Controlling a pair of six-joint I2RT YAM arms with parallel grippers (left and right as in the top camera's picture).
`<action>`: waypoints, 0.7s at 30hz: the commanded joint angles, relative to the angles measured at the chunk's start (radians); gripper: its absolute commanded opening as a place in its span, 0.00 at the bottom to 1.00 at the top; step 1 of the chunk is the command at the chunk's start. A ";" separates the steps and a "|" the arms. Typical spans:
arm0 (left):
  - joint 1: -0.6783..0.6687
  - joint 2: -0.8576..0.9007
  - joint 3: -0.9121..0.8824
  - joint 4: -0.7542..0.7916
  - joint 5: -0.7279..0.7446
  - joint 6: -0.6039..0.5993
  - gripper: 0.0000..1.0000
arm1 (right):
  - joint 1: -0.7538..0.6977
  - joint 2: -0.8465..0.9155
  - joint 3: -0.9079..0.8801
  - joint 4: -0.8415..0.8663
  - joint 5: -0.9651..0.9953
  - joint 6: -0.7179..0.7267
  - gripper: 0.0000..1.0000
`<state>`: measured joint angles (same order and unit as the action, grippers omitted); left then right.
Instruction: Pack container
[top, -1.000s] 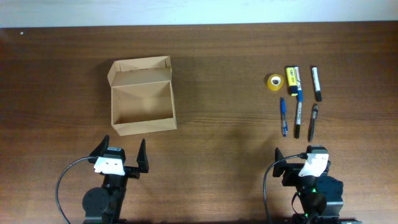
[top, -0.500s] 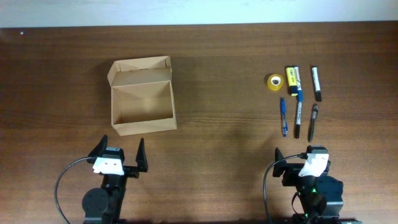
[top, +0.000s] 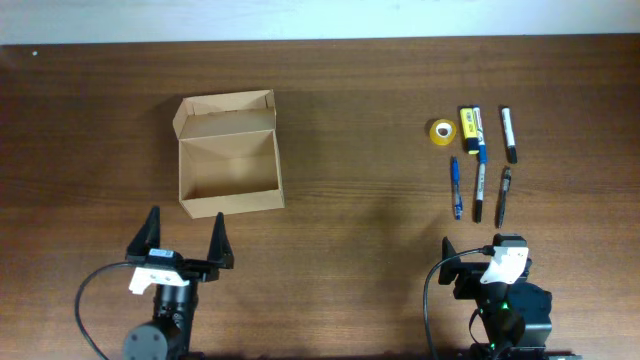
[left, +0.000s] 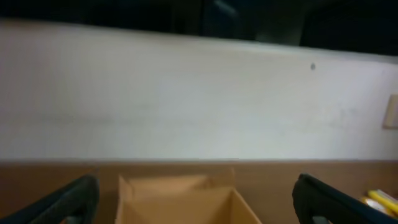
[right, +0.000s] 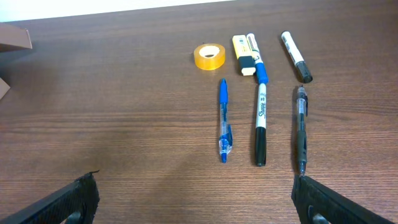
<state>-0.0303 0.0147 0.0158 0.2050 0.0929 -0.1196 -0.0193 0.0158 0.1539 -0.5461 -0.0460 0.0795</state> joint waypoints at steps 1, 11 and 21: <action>0.007 0.036 0.048 -0.105 0.023 -0.127 1.00 | -0.007 -0.010 -0.007 0.000 -0.005 0.006 0.99; 0.007 0.589 0.566 -0.390 0.021 -0.144 1.00 | -0.007 -0.010 -0.007 0.000 -0.005 0.006 0.99; 0.006 1.427 1.442 -0.912 0.176 0.002 1.00 | -0.007 -0.010 -0.007 0.000 -0.005 0.006 0.99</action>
<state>-0.0299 1.2476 1.2438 -0.6228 0.1696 -0.1787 -0.0193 0.0139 0.1535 -0.5457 -0.0460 0.0792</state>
